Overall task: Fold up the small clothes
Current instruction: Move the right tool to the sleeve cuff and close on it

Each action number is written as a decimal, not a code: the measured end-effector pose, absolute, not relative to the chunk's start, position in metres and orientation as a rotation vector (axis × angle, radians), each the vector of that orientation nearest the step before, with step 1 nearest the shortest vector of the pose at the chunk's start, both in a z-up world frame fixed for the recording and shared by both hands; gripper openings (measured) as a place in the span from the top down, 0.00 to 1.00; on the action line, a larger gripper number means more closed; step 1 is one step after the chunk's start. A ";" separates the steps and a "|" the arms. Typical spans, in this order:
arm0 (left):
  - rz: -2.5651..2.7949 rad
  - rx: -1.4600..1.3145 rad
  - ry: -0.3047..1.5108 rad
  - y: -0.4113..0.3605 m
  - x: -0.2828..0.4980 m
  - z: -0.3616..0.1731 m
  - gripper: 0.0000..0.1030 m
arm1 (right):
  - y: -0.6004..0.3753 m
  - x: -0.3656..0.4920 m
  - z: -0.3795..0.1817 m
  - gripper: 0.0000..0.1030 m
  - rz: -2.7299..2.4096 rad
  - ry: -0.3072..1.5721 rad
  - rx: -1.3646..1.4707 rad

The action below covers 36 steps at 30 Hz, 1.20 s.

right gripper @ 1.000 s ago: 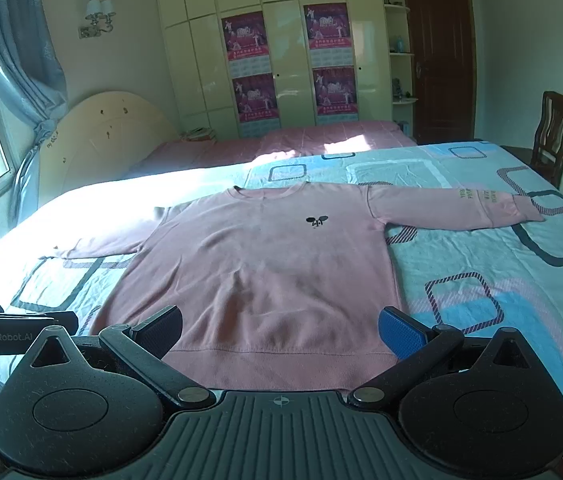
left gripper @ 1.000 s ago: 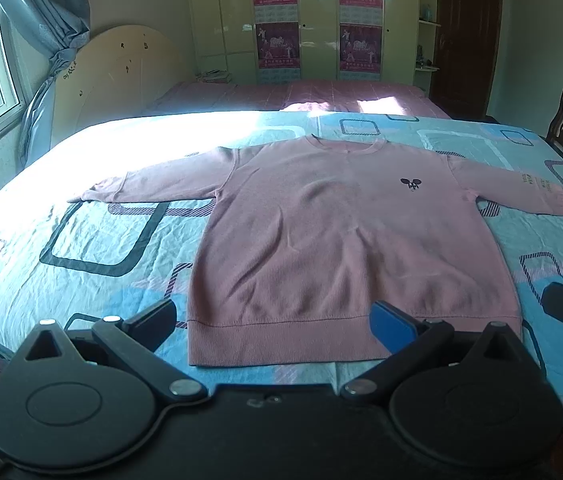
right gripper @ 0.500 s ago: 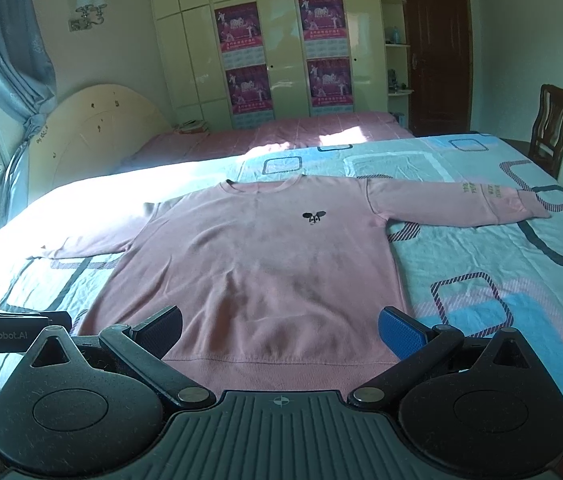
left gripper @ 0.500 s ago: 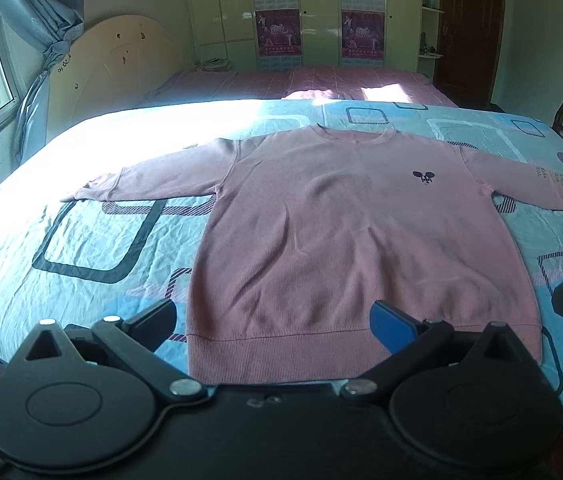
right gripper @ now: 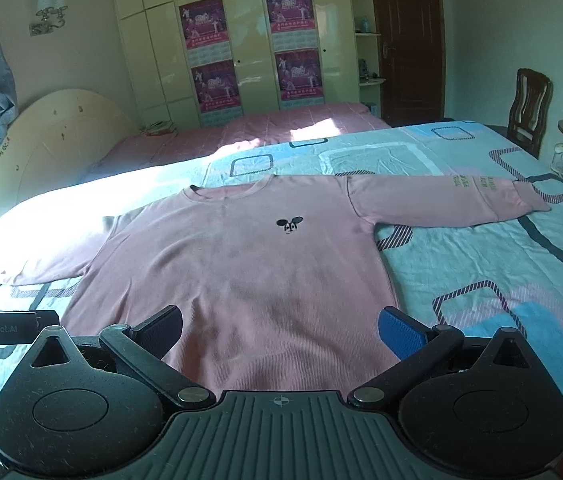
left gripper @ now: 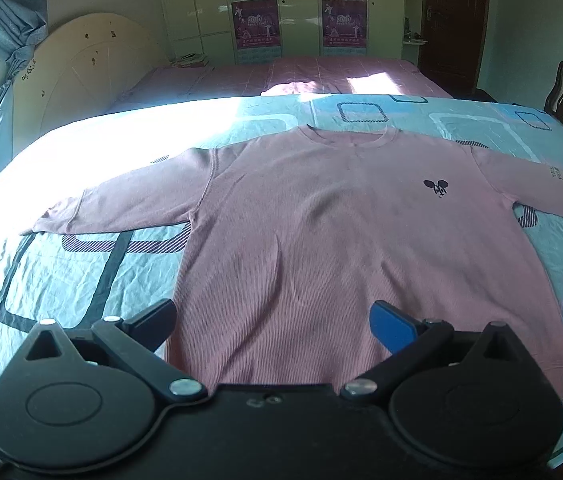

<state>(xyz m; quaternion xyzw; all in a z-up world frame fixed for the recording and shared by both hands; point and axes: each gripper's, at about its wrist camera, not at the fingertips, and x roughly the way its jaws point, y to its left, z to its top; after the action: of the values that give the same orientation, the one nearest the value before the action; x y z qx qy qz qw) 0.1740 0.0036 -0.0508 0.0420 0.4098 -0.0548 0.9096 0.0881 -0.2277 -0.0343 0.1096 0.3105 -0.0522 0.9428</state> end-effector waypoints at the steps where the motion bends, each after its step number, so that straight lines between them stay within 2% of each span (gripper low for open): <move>1: -0.122 0.090 0.848 0.004 0.182 -0.053 0.00 | -0.229 0.096 -0.036 0.00 -0.118 0.633 0.230; 20: -0.172 0.129 0.898 -0.016 0.304 -0.095 0.00 | -0.293 0.209 -0.054 0.00 -0.308 0.653 0.180; 29: -0.134 0.187 0.893 -0.070 0.346 -0.117 0.01 | -0.389 0.251 -0.081 0.00 -0.370 0.679 0.147; 36: -0.124 0.155 0.910 -0.108 0.378 -0.140 0.05 | -0.483 0.259 -0.102 0.01 -0.448 0.676 0.247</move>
<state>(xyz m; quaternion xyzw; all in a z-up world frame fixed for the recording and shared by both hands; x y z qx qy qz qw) 0.3779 -0.1078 -0.1401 0.0748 0.4385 -0.0597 0.8936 0.2594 -0.4831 -0.1023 0.1196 0.3280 -0.2171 0.9116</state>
